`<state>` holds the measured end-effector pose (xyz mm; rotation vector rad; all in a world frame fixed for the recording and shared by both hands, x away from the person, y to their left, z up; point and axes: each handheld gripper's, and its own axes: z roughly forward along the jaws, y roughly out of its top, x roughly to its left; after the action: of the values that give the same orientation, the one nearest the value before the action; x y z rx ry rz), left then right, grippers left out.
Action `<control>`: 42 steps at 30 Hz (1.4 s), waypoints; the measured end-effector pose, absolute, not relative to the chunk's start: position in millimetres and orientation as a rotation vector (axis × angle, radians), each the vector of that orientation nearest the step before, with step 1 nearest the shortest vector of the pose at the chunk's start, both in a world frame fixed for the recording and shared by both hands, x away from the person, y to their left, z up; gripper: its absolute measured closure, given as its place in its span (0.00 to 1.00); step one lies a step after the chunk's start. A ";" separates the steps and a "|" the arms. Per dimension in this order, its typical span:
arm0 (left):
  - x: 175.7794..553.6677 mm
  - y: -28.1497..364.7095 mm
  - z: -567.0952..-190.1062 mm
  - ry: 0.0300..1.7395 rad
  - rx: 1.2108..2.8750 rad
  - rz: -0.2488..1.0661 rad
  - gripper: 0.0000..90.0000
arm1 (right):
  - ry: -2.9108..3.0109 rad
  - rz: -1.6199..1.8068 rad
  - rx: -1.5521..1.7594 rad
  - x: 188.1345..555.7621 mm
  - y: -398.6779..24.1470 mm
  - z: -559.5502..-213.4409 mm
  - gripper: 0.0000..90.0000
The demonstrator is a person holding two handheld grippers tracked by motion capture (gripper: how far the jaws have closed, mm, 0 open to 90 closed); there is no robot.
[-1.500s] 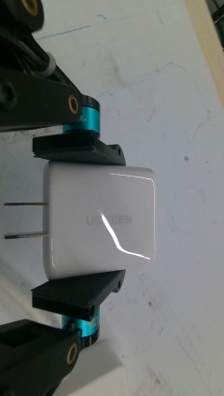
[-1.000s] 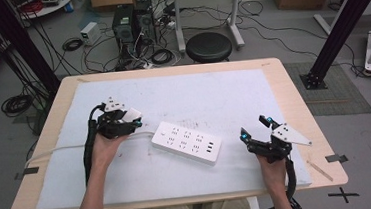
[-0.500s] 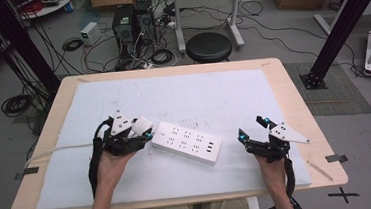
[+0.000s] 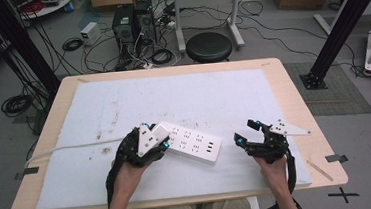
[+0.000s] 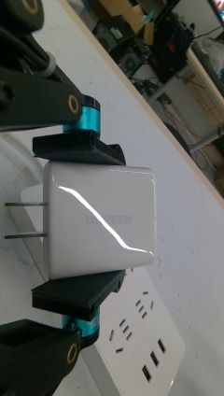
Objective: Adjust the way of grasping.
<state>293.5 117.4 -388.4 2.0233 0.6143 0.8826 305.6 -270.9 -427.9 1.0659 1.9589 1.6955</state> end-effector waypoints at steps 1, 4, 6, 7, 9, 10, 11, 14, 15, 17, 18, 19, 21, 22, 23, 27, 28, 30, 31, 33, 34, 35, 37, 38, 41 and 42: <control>289.4 111.3 -390.2 0.567 2.026 0.917 0.47 | 1.978 1.718 1.057 305.5 -270.1 -425.5 0.20; 282.5 102.2 -392.1 0.500 2.018 0.969 0.47 | 2.018 1.777 1.028 305.8 -264.6 -416.3 0.20; 278.0 98.2 -392.1 0.462 2.012 1.001 0.47 | 2.026 1.817 1.021 307.0 -261.7 -412.3 0.20; 275.8 96.6 -392.1 0.451 2.005 1.015 0.47 | 2.029 1.839 1.020 307.2 -260.1 -410.3 0.20; 271.5 94.5 -392.7 0.408 1.982 1.045 0.47 | 2.034 1.859 1.022 307.5 -257.4 -407.1 0.20; 269.6 93.8 -393.4 0.382 1.974 1.068 0.47 | 2.038 1.871 1.020 308.0 -255.9 -405.8 0.20; 267.8 93.1 -394.2 0.363 1.968 1.079 0.47 | 2.040 1.877 1.015 308.8 -254.7 -404.8 0.20; 264.2 90.6 -396.8 0.311 1.959 1.113 0.47 | 2.065 1.904 1.003 310.4 -250.4 -401.6 0.20; 264.2 90.6 -396.8 0.311 1.959 1.113 0.47 | 2.065 1.904 1.003 310.4 -250.4 -401.6 0.20; 260.7 86.2 -399.6 0.254 1.956 1.159 0.47 | 2.103 1.932 0.987 310.9 -244.1 -398.1 0.20; 259.7 84.2 -401.1 0.235 1.948 1.172 0.47 | 2.124 1.939 0.973 311.3 -241.9 -397.1 0.20; 258.5 82.0 -401.9 0.217 1.945 1.191 0.47 | 2.141 1.950 0.964 311.9 -239.4 -396.5 0.20; 256.1 77.3 -404.2 0.168 1.934 1.230 0.47 | 2.188 1.966 0.942 313.7 -234.1 -395.7 0.20; 254.7 74.7 -405.2 0.147 1.928 1.251 0.47 | 2.217 1.965 0.938 314.4 -231.6 -395.4 0.20; 253.7 71.9 -406.7 0.126 1.919 1.260 0.47 | 2.241 1.963 0.928 315.1 -228.9 -395.3 0.20; 250.7 60.8 -410.9 0.066 1.907 1.292 0.47 | 2.302 1.981 0.909 316.1 -219.7 -395.8 0.20; 249.7 58.1 -412.1 0.059 1.900 1.295 0.47 | 2.314 1.989 0.902 316.2 -217.8 -396.0 0.20; 248.2 54.0 -412.6 0.037 1.896 1.304 0.47 | 2.321 1.994 0.889 315.9 -213.9 -396.1 0.20; 247.8 51.8 -412.8 0.032 1.889 1.305 0.47 | 2.329 1.999 0.887 315.5 -212.4 -396.5 0.20; 247.2 48.3 -413.1 0.029 1.880 1.304 0.47 | 2.327 2.011 0.886 315.1 -209.9 -398.0 0.20; 247.0 46.9 -413.1 0.030 1.878 1.302 0.47 | 2.324 2.019 0.887 315.0 -208.9 -399.2 0.20; 246.9 45.5 -413.1 0.032 1.873 1.302 0.47 | 2.321 2.029 0.888 314.8 -207.9 -400.2 0.20; 246.4 43.3 -412.5 0.038 1.867 1.296 0.47 | 2.318 2.042 0.890 314.5 -206.8 -401.1 0.20; 245.9 42.0 -412.4 0.038 1.858 1.305 0.47 | 2.319 2.050 0.889 313.9 -204.2 -402.3 0.20; 243.1 38.3 -412.3 0.021 1.833 1.339 0.47 | 2.324 2.058 0.882 313.4 -200.6 -402.5 0.20; 242.3 37.5 -412.3 0.014 1.832 1.360 0.47 | 2.326 2.060 0.883 312.9 -199.0 -402.2 0.21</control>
<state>242.3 37.5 -412.3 1.8321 0.0135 1.3601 312.9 -199.0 -402.2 0.8829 2.3257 2.0599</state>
